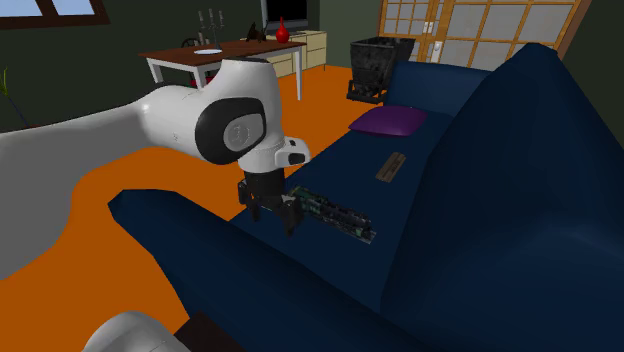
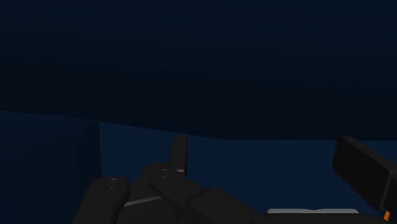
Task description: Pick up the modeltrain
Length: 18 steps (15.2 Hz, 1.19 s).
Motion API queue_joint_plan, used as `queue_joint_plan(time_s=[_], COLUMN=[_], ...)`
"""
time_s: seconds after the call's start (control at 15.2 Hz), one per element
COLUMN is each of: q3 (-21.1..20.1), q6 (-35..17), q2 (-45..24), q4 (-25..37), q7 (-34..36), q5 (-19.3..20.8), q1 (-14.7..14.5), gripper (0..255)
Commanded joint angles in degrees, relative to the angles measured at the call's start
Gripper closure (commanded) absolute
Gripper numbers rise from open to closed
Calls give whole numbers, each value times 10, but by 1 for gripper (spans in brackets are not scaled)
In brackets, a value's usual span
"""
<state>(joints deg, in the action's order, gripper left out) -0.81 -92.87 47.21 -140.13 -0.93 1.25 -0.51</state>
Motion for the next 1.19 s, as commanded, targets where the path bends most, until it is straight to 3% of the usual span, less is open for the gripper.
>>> queue_joint_plan(time_s=[0.0, 0.53, 1.12], q3=[0, 82, 129], q6=[0, -107, -186], q2=[0, -170, -380], q4=[0, 55, 177], q7=[0, -226, -471], q5=[0, 46, 36], q1=[0, -45, -94], gripper=[0, 0, 0])
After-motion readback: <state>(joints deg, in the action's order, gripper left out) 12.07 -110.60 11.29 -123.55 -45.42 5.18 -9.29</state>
